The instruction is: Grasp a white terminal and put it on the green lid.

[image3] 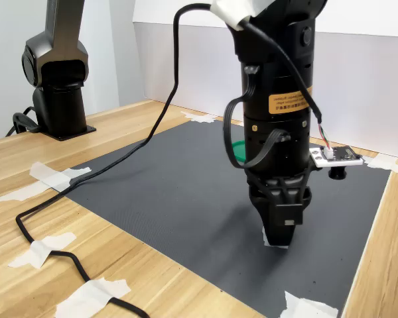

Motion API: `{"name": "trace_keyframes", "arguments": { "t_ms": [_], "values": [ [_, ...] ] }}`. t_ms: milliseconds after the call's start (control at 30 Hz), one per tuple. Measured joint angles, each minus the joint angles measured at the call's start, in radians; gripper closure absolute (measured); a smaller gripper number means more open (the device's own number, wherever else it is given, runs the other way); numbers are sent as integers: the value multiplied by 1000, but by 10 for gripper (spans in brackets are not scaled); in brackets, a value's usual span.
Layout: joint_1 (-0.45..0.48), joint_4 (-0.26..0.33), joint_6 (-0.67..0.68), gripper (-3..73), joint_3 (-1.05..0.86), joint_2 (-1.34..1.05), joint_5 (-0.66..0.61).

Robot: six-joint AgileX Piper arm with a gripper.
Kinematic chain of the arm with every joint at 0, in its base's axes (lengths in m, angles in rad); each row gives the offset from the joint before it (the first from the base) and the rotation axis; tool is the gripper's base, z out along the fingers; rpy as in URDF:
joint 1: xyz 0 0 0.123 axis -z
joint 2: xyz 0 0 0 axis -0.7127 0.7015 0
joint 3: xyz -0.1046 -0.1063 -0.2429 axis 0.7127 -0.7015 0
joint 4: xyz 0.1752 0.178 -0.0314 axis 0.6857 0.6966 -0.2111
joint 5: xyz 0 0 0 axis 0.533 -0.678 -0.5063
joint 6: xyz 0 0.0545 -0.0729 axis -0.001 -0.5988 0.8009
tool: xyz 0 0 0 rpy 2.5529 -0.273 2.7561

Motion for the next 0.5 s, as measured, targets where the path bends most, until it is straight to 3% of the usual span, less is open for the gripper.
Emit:
{"name": "trace_keyframes", "arguments": {
  "t_ms": [333, 500],
  "values": [
    [-7, -17, -45, 612, 0, -126, -93],
    [-70, -21, -50, 612, 0, -204, -175]
  ]
}}
